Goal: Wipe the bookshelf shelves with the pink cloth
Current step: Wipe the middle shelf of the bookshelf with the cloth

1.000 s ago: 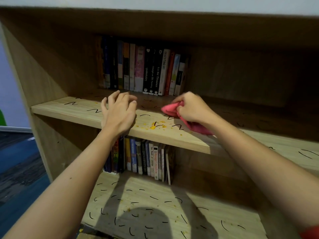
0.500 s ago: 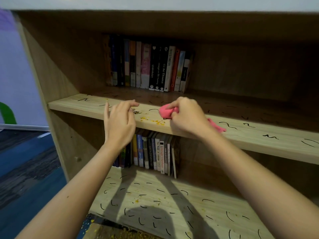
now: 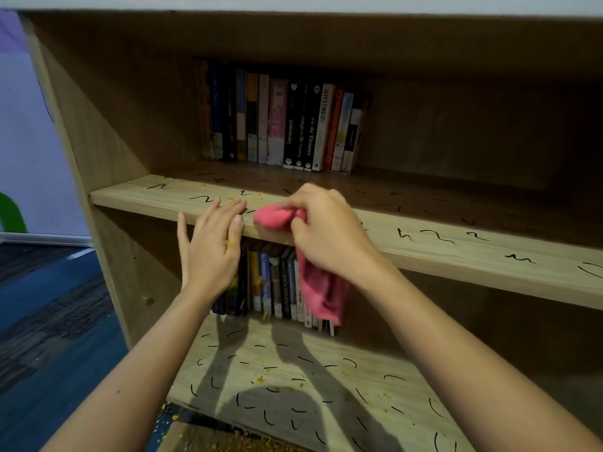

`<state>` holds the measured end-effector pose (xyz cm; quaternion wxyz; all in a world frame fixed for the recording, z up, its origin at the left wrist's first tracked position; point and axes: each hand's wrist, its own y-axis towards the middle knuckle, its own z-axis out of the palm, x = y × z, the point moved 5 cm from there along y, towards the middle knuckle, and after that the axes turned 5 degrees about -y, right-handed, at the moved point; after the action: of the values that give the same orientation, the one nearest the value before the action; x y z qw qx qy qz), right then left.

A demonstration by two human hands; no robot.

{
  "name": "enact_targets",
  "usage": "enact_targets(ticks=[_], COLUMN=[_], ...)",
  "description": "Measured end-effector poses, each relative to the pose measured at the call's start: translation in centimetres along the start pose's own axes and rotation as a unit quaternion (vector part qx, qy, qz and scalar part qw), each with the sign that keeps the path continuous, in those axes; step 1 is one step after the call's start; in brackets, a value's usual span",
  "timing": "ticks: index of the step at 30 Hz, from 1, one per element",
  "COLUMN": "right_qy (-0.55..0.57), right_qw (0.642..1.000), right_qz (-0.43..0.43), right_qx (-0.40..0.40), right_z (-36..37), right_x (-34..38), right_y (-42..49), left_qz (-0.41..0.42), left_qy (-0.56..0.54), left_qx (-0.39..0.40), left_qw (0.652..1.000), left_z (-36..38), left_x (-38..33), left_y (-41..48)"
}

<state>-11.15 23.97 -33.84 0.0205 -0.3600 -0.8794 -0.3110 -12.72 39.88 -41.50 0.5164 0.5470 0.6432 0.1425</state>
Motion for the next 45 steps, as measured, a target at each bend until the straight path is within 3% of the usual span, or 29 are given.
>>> enact_targets(ticks=[3,6,10,13,15,18,20,23,27,30,34,38,41,45], right_qy=[-0.036,-0.111,-0.037,-0.068,-0.076,0.023,0.073,0.035,-0.054,0.014,-0.018,0.042,0.053,0.05], right_qw=[0.997,0.994,0.999,0.995,0.997,0.999,0.997,0.993,0.998,0.999,0.999,0.996,0.998,0.992], right_qz=[0.053,-0.007,-0.007,0.018,-0.013,-0.034,0.013,0.066,0.015,-0.029,0.009,-0.029,-0.026,-0.08], right_qx=[-0.037,-0.01,-0.024,-0.064,-0.02,0.026,-0.028,-0.093,-0.02,0.021,-0.033,0.074,0.023,0.078], right_z=[0.3,1.8,0.8,0.7,1.7,1.6,-0.1,-1.1,1.7,1.7,0.8,1.8,0.9,1.8], right_x=[-0.5,0.9,0.4,-0.1,0.8,1.2,-0.3,-2.2,0.4,1.4,0.3,0.7,-0.1,0.1], right_y=[0.6,-0.9,-1.5,-0.6,-0.9,-2.5,-3.1,-1.9,-0.6,-0.6,1.2,1.6,2.3,1.6], left_qz=[0.006,0.011,0.02,0.022,0.028,0.037,0.035,0.039,0.036,0.037,0.033,0.038,0.03,0.013], left_qy=[0.01,0.032,0.044,0.056,0.063,0.065,0.062,0.058,0.068,0.07,0.071,0.08,0.084,0.091], left_qx=[-0.002,-0.002,-0.006,-0.004,-0.003,0.002,0.007,0.009,0.012,0.015,0.001,-0.004,-0.005,-0.017], left_qw=[1.0,0.999,0.999,0.998,0.998,0.997,0.997,0.998,0.997,0.997,0.997,0.996,0.996,0.996], left_z=[-0.2,-0.3,-0.2,0.0,0.0,0.0,-0.1,-0.1,-0.2,-0.1,-0.3,-0.3,-0.2,0.0], left_x=[0.0,-0.1,-0.1,0.0,0.0,0.1,0.3,0.3,0.5,0.5,0.4,0.2,0.7,0.4], left_y=[0.0,0.1,0.0,0.0,0.0,0.0,0.0,0.0,0.0,0.0,-0.1,-0.1,0.1,0.0])
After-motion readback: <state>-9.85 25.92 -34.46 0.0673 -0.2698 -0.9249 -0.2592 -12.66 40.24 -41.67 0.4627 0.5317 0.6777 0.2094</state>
